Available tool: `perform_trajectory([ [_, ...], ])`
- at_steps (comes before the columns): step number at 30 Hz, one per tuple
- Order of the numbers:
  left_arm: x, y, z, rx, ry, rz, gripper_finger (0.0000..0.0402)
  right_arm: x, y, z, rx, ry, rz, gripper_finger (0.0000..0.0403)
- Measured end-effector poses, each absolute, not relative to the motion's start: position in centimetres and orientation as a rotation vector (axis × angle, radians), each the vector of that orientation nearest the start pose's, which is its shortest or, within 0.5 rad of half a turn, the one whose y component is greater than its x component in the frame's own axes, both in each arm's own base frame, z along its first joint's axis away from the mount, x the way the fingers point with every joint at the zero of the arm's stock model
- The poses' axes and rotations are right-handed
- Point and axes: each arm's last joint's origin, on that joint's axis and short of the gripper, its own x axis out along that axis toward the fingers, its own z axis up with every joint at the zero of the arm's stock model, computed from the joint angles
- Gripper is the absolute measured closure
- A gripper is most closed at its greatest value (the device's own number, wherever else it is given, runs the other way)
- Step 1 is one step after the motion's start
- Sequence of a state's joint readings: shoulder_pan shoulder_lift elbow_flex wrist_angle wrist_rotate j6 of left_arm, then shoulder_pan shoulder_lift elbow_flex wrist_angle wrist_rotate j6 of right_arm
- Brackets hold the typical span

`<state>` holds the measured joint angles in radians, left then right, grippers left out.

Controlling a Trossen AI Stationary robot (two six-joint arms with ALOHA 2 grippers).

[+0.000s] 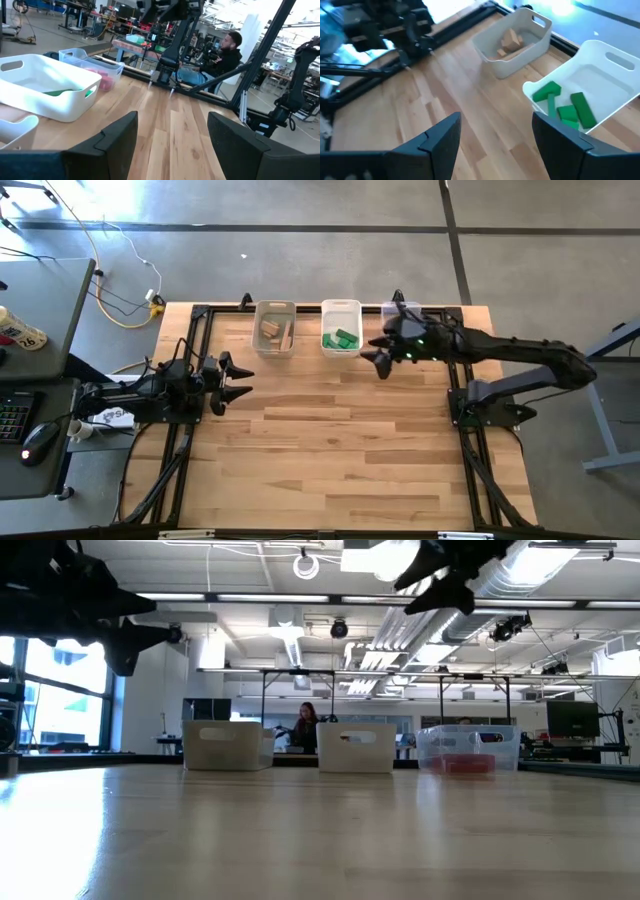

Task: Sort & place blocks by color
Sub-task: Return to Home Position

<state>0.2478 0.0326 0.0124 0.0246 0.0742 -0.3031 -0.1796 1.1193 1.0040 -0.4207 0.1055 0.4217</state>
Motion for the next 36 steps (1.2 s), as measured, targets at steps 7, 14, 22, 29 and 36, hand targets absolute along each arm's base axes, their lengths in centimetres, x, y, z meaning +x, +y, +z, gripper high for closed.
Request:
perform_trajectory([
  [7,9.6,2.2,16.8,-0.302,-0.03,0.171,0.0174,19.9,-3.1,30.5,0.417,0.318,-0.332,0.0171],
  [14,9.6,2.2,16.7,-0.302,-0.03,0.171,0.0174,16.8,-2.8,27.3,0.405,0.127,-0.328,0.0171],
  [22,9.6,2.2,16.7,-0.302,-0.03,0.171,0.0174,14.0,-2.2,23.0,0.468,0.082,-0.247,0.0171],
  [29,9.6,2.2,16.7,-0.302,-0.03,0.171,0.0174,12.4,-1.7,21.0,0.477,0.054,-0.151,0.0171],
  [36,9.6,2.2,16.7,-0.302,-0.03,0.172,0.0174,11.2,-1.3,19.3,0.475,0.019,-0.066,0.0171],
])
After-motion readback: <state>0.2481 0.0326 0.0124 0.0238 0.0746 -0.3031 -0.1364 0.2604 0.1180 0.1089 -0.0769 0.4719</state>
